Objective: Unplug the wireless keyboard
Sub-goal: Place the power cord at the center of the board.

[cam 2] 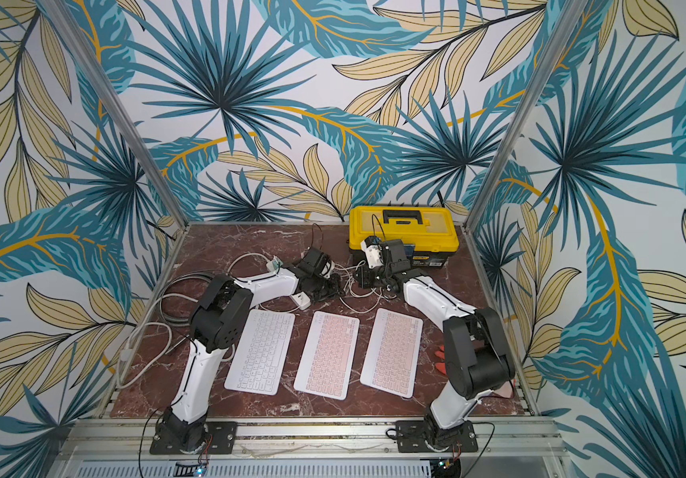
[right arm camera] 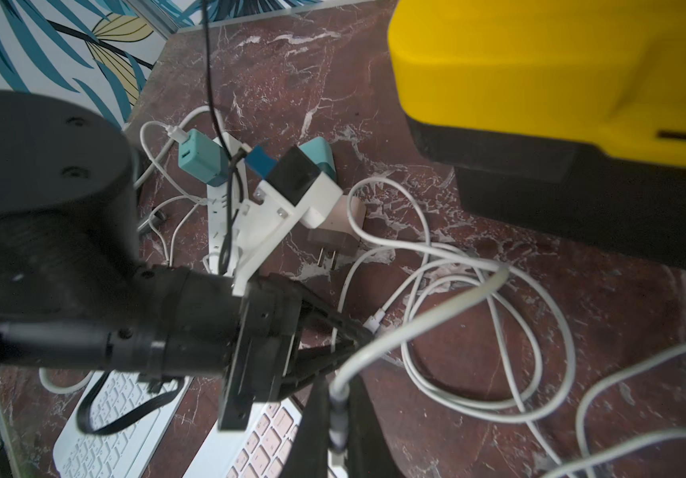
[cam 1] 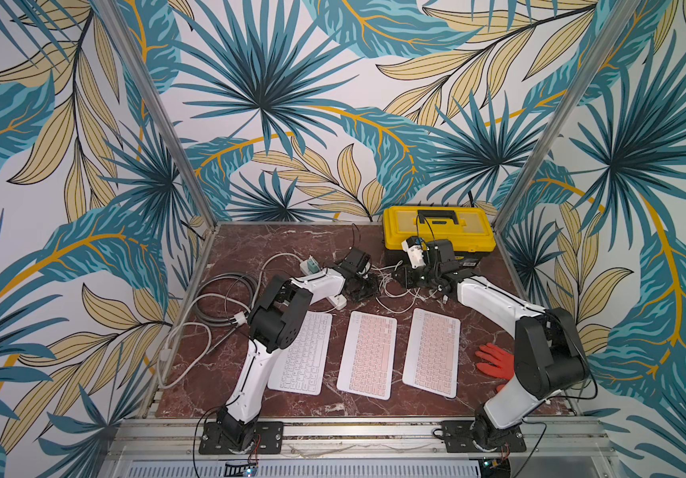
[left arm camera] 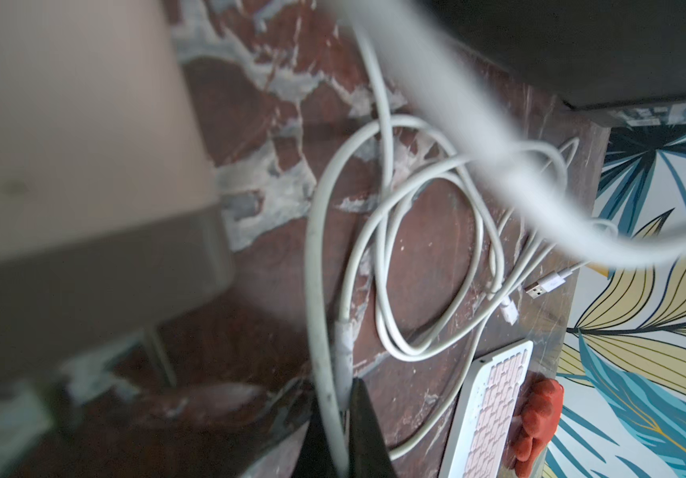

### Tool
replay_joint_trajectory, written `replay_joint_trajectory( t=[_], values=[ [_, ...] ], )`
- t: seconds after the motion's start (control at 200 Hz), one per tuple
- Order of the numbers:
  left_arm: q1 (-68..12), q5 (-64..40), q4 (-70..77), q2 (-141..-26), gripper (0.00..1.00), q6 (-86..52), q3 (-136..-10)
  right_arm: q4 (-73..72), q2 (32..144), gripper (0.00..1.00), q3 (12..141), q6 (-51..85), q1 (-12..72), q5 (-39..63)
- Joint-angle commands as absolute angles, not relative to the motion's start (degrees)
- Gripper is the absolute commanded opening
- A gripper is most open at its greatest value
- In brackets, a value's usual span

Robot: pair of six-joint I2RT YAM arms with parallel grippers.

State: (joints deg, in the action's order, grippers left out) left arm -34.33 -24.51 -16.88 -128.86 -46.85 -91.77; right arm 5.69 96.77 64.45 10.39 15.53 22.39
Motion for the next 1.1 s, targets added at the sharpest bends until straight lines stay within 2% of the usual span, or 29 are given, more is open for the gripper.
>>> replay_joint_trajectory(
  t=[0.0, 0.135, 0.295, 0.391, 0.426, 0.551, 0.716, 0.761, 0.826, 1.096],
  values=[
    [-35.4, -25.3, -18.8, -125.0, 0.0, -43.8, -89.4, 1.0, 100.3, 0.11, 68.2, 12.6, 17.1, 21.5],
    [-35.7, -24.5, -18.8, -123.5, 0.0, -44.0, -86.8, -1.3, 105.4, 0.12, 72.6, 14.8, 18.8, 17.1],
    [-35.8, -23.7, -18.8, -122.6, 0.0, -43.6, -86.0, 2.7, 112.3, 0.2, 78.1, 14.5, 20.7, 9.9],
    [-35.8, -23.3, -18.7, -122.4, 0.0, -43.6, -86.0, 5.1, 115.0, 0.3, 79.9, 13.9, 21.2, 7.7],
    [-35.7, -23.2, -18.7, -122.5, 0.09, -43.6, -86.0, 5.5, 115.1, 0.34, 79.9, 13.8, 21.2, 7.0],
    [-35.8, -23.2, -18.7, -122.7, 0.21, -43.4, -86.3, 5.8, 113.0, 0.47, 78.4, 12.3, 21.1, 6.3],
    [-35.6, -23.0, -18.7, -123.1, 0.27, -43.4, -86.6, 11.0, 109.2, 0.55, 77.5, 9.5, 20.8, 7.6],
    [-35.4, -22.9, -18.7, -123.1, 0.29, -43.4, -86.5, 14.4, 108.3, 0.6, 77.5, 8.4, 20.6, 8.3],
    [-35.2, -22.8, -18.7, -122.6, 0.35, -43.5, -86.2, 18.1, 107.3, 0.62, 77.1, 6.7, 20.3, 8.8],
    [-33.0, -22.8, -18.7, -118.5, 0.44, -42.7, -84.3, 24.2, 101.1, 0.61, 72.0, 0.1, 20.2, 10.4]
  ],
)
